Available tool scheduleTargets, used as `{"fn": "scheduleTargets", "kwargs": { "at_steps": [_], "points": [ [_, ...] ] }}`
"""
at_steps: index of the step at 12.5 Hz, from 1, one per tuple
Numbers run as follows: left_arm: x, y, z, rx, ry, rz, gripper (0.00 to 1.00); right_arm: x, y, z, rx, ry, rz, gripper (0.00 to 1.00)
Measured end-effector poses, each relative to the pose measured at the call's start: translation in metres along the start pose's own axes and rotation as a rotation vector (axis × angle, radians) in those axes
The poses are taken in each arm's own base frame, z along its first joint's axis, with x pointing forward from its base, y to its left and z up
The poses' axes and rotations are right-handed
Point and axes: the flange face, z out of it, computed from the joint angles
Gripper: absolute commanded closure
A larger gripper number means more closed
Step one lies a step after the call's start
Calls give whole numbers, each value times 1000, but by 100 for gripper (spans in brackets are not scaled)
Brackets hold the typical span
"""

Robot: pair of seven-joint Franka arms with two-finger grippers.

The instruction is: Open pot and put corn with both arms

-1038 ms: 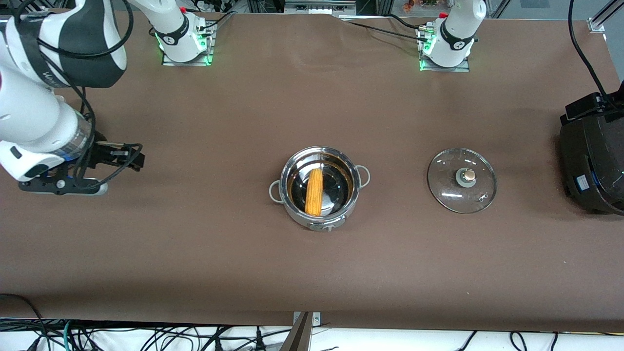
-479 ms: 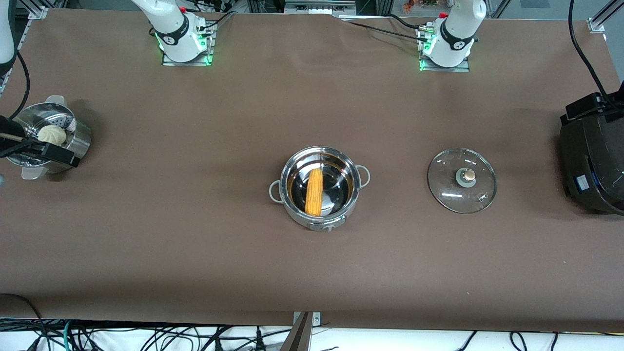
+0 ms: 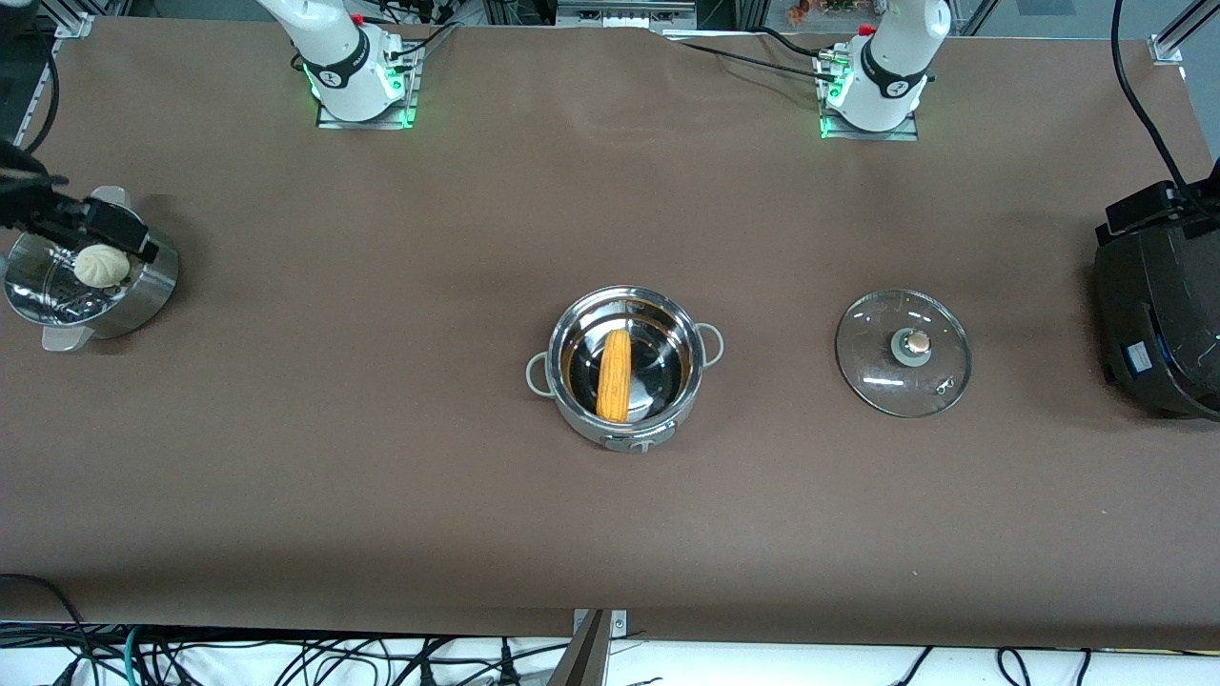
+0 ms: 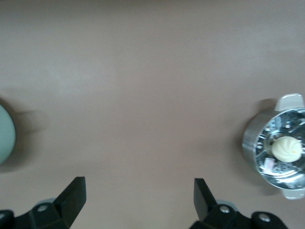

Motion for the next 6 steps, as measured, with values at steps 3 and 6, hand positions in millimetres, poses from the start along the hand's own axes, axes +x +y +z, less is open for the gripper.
{"fn": "scheduleTargets", "kwargs": {
  "at_steps": [3,6],
  "points": [
    [0,0,0,0,0,0,0,0,14,10,-32,-22,-117,0],
    [0,0,0,0,0,0,0,8,20,27,-33,-49,-137,0]
  ]
}}
